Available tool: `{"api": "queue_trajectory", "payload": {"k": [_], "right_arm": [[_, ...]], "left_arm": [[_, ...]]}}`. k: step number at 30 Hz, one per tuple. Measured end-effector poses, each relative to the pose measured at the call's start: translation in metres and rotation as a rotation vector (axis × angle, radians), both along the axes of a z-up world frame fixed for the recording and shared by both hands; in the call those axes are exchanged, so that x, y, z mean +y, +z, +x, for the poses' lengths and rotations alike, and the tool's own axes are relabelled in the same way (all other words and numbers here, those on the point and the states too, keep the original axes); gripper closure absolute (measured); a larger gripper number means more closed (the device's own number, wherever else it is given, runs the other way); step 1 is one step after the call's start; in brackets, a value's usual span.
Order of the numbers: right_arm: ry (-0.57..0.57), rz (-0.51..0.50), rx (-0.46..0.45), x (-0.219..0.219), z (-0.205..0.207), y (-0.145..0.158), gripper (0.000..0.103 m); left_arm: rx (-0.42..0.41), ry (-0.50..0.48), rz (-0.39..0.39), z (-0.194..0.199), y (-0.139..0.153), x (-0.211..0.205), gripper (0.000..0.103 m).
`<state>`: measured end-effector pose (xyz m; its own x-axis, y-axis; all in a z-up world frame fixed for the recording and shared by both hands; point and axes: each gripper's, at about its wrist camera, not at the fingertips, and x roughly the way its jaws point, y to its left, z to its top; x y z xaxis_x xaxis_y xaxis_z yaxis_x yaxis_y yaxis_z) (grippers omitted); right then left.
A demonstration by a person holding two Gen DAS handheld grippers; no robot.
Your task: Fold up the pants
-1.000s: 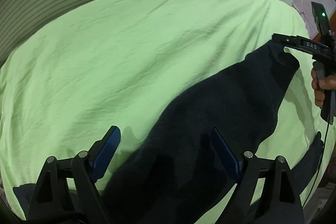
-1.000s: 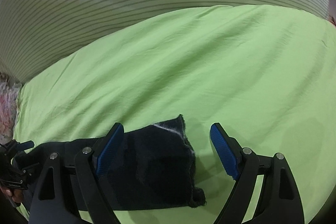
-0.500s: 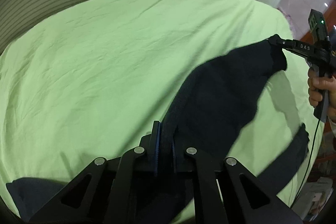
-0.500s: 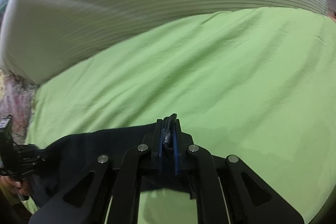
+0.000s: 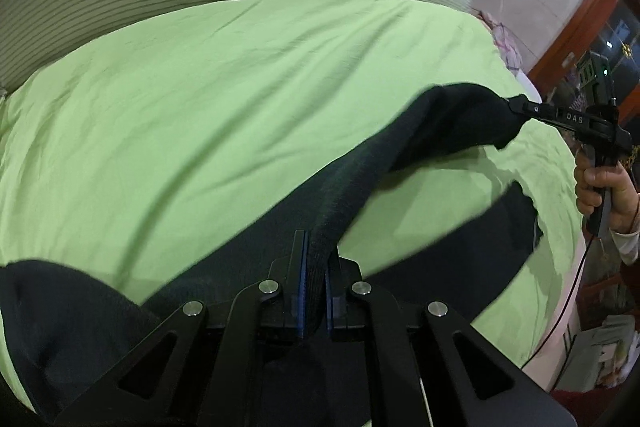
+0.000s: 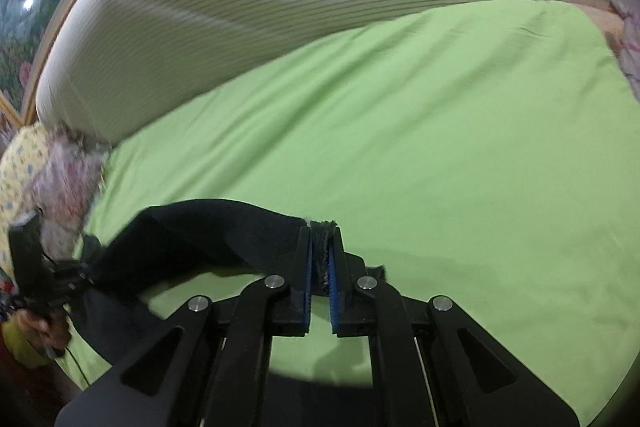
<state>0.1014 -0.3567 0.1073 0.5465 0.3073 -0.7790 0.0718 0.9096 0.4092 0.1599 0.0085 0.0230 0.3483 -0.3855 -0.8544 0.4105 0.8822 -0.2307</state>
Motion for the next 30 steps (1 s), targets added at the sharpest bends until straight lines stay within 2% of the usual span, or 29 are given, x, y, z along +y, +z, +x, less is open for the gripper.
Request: {"api": "queue_trajectory", "payload": {"k": [9,17,21,25,28,30], "right_arm": [[-0.033,-0.043,0.014,-0.004,-0.071,-0.006,0.096],[0.033,-0.117,0.008,0.005,-0.096,-0.021,0.096],[0.08,-0.174,0.045,0.011,-0.102,-0.038,0.096],[0.091,-0.188,0.071,0.009,-0.107,-0.049,0.096],[0.044,-0.184,0.106,0.004,-0.111,-0.054,0.082],[-0.018,-0.197,0.127,-0.001,-0.115,-0.052,0.053]], "left_arm": [[-0.005,-0.029,-0.012,-0.056,0.0,-0.01,0.098],[0.008,-0.064,0.0,-0.088,-0.013,-0.013,0.098],[0.01,-0.099,0.035,-0.102,-0.027,-0.017,0.098],[0.017,-0.105,0.063,-0.109,-0.039,-0.022,0.096],[0.038,-0.08,0.072,-0.111,-0.044,-0.023,0.086],[0.067,-0.071,0.057,-0.115,-0.046,-0.022,0.064]]}}
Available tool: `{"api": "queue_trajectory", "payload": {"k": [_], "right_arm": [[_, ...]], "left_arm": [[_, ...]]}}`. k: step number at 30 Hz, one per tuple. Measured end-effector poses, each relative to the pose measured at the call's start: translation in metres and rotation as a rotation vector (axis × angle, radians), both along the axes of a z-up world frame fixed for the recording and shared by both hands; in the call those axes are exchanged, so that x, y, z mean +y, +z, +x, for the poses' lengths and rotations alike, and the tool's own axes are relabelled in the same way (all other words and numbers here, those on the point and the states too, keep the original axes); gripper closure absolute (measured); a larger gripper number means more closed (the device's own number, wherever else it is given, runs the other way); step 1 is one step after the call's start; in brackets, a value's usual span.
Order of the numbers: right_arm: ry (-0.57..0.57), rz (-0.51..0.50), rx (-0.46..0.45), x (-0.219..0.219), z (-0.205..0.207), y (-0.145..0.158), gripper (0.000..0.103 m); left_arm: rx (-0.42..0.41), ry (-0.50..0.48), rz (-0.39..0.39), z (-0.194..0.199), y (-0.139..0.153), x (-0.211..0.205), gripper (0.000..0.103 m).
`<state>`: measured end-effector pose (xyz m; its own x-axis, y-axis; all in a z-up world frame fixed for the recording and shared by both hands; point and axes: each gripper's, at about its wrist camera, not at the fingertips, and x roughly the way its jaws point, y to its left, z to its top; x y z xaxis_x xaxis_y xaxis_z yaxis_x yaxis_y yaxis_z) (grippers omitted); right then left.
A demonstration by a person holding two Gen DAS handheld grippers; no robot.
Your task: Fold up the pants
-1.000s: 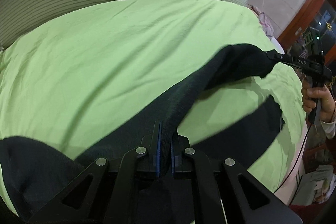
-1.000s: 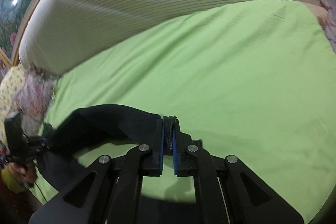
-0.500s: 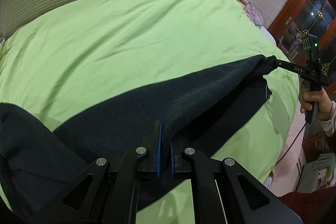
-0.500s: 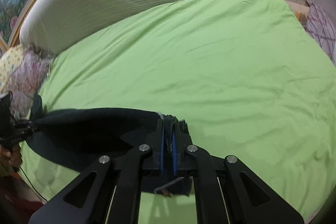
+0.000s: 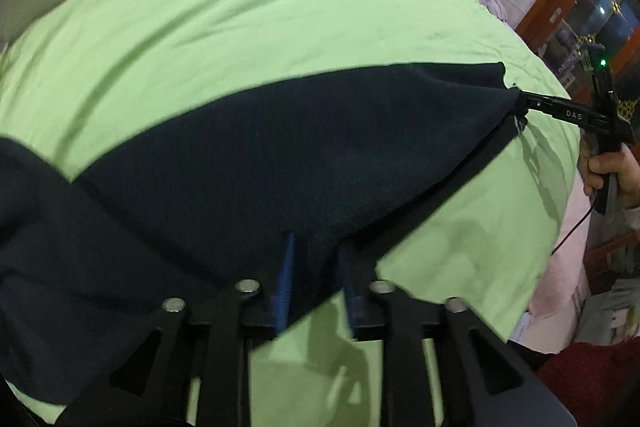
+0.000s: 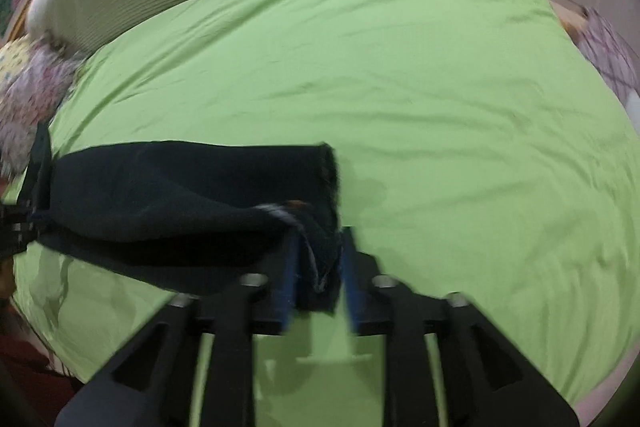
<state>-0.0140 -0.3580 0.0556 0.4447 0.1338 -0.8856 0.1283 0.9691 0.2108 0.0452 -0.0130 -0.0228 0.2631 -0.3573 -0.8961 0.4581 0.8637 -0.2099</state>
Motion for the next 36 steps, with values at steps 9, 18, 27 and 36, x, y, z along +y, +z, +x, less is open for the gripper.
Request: {"api": "queue_trajectory", "payload": {"k": [9,18,27,36], "right_arm": [[-0.13,0.12,-0.098,0.004,-0.014,0.032,0.047],[0.136,0.287,-0.094,0.11,0.029,0.032,0.047],[0.509,0.397,-0.054,0.237,0.055,0.022,0.047],[0.705,0.401,0.006,0.323,0.076,0.001,0.047]], "left_arm": [[0.065,0.171,-0.068,-0.01,0.01,0.039,0.04],[0.099,0.498,-0.064,0.039,0.038,0.101,0.034],[0.161,0.746,0.085,0.109,0.042,0.142,0.032],[0.3,0.868,0.226,0.157,0.003,0.165,0.036]]}}
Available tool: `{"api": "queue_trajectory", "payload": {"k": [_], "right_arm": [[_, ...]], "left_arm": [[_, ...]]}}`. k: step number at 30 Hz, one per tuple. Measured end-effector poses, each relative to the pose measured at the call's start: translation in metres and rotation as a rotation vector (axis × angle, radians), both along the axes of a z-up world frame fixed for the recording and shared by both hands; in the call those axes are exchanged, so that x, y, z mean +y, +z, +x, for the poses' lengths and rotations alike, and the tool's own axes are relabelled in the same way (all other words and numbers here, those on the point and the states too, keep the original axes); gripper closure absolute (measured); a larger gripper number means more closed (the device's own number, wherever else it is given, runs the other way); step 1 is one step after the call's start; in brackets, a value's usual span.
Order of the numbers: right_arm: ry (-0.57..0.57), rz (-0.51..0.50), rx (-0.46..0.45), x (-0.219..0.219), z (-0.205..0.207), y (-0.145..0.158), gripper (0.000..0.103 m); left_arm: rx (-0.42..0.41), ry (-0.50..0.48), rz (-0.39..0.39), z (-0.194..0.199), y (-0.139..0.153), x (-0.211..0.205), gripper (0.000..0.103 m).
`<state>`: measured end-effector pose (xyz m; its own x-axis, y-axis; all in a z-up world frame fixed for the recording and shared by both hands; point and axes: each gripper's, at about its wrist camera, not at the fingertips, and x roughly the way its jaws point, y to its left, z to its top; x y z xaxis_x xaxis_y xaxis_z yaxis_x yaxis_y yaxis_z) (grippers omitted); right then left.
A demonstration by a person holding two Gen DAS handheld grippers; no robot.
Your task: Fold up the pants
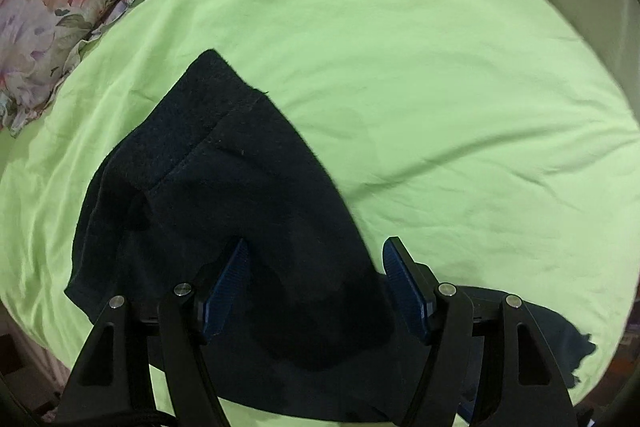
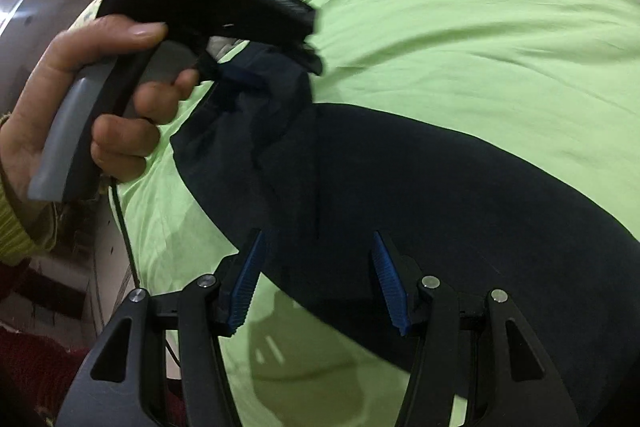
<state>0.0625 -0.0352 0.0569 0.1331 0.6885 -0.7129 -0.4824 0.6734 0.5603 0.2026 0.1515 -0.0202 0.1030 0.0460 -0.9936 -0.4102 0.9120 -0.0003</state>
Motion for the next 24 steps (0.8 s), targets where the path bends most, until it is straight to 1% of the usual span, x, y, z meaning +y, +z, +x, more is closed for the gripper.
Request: {"api": "queue_trajectory", "payload": {"k": [1,2,3,4,5,6,7,8,9,11,12,15,16,19,22,24], "right_arm": [[0.011,-0.012,0.001,0.007,0.003,-0.002,0.047],[0.022,-0.026,-0.003,0.014,0.005,-0.004,0.047],[0.036,-0.044,-0.005,0.021,0.005,-0.007,0.047],[0.045,-0.05,-0.001,0.025,0.005,-0.01,0.047],[0.056,-0.05,0.004,0.03,0.005,-0.013,0.056],[0.061,-0.057,0.006,0.034,0.007,-0.015,0.07],[0.063,-0.069,0.003,0.038,0.007,-0.014,0.078],[0.064,-0.077,-0.001,0.039,0.006,-0.014,0.095],[0.065,-0.071,-0.009,0.039,0.004,-0.01,0.096],[0.066,-0.053,-0.021,0.039,0.0,-0.004,0.096],[0.07,-0.047,-0.027,0.039,-0.004,0.001,0.096],[0.091,-0.042,-0.047,0.039,-0.012,0.014,0.096],[0.099,-0.046,-0.054,0.035,-0.013,0.016,0.096],[0.128,-0.063,-0.069,0.035,-0.017,0.021,0.096],[0.16,-0.095,-0.077,0.035,-0.021,0.022,0.096],[0.184,-0.118,-0.083,0.037,-0.023,0.021,0.096]], "left_arm": [[0.008,-0.005,0.002,0.001,-0.004,0.0,0.037],[0.009,-0.008,0.002,0.001,-0.006,0.0,0.046],[-0.001,-0.016,-0.002,0.001,-0.009,0.002,0.062],[-0.008,-0.02,-0.01,-0.001,-0.011,0.004,0.07],[-0.017,-0.019,-0.028,-0.007,-0.01,0.004,0.08],[-0.04,-0.011,-0.062,-0.011,-0.01,0.009,0.086],[-0.068,0.0,-0.093,-0.018,-0.006,0.013,0.09],[-0.087,0.006,-0.115,-0.024,-0.002,0.015,0.095],[-0.12,0.016,-0.151,-0.032,0.002,0.021,0.097],[-0.177,0.028,-0.197,-0.047,0.01,0.031,0.098],[-0.206,0.033,-0.213,-0.055,0.015,0.035,0.099],[-0.308,0.067,-0.304,-0.088,0.029,0.055,0.099],[-0.332,0.073,-0.319,-0.097,0.032,0.061,0.099],[-0.383,0.099,-0.38,-0.131,0.034,0.077,0.099],[-0.405,0.129,-0.43,-0.155,0.032,0.089,0.099],[-0.413,0.138,-0.445,-0.171,0.03,0.09,0.098]]}}
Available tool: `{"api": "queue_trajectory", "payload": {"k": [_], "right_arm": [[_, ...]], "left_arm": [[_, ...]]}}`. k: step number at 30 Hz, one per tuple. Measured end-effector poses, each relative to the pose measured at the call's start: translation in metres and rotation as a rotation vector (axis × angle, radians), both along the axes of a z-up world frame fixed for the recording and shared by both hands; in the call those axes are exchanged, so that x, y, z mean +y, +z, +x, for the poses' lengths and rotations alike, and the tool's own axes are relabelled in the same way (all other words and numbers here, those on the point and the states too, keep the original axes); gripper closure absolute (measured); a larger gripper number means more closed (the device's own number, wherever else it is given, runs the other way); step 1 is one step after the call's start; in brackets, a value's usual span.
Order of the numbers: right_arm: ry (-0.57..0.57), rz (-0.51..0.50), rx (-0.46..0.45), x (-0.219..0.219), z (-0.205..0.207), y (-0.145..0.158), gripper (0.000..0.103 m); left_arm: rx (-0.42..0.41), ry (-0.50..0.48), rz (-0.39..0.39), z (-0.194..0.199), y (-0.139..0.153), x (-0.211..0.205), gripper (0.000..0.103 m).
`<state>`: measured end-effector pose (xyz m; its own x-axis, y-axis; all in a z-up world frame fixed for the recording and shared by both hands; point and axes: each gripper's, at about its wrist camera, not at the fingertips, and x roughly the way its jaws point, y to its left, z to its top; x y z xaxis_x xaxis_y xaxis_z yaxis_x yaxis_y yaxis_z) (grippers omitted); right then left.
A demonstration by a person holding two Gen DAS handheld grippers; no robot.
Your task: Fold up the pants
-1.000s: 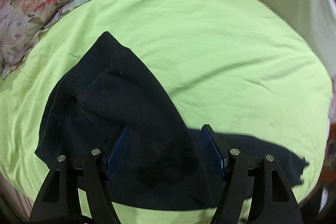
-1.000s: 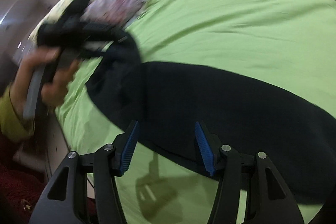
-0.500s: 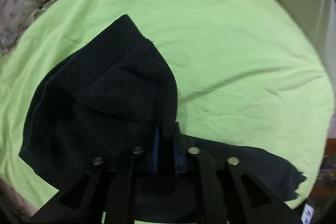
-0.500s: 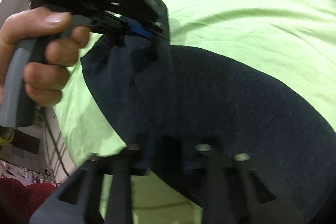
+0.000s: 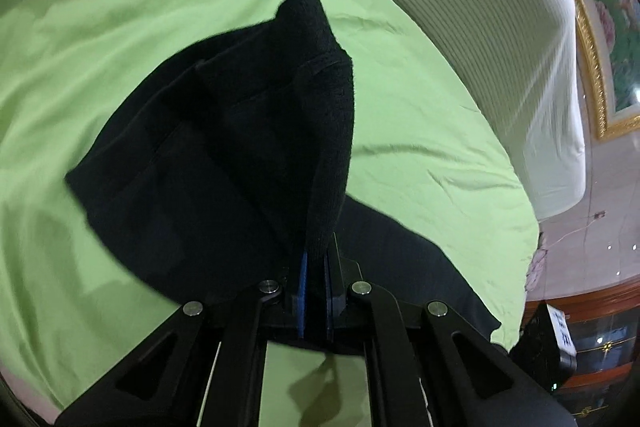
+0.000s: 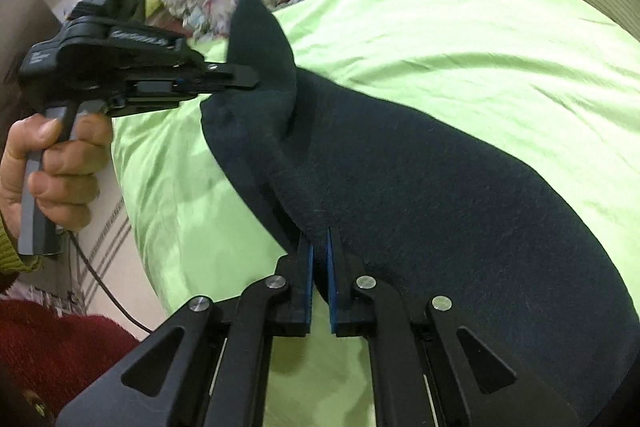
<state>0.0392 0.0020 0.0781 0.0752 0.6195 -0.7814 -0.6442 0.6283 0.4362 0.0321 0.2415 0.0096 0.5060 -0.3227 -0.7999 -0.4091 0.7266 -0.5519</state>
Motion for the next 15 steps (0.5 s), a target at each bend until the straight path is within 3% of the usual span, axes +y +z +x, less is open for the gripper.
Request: {"api": "queue_trajectory", "payload": {"k": [5,15], "right_arm": [[0.056,-0.053,-0.027,0.017,-0.001,-0.006,0.096],[0.139,-0.12,-0.036,0.031,-0.005,-0.018,0.096]], "left_arm": [[-0.008,0.018,-0.008,-0.04,-0.006,0.004,0.098],[0.043,0.053,-0.042,-0.066,-0.038,0.009,0.098]]}}
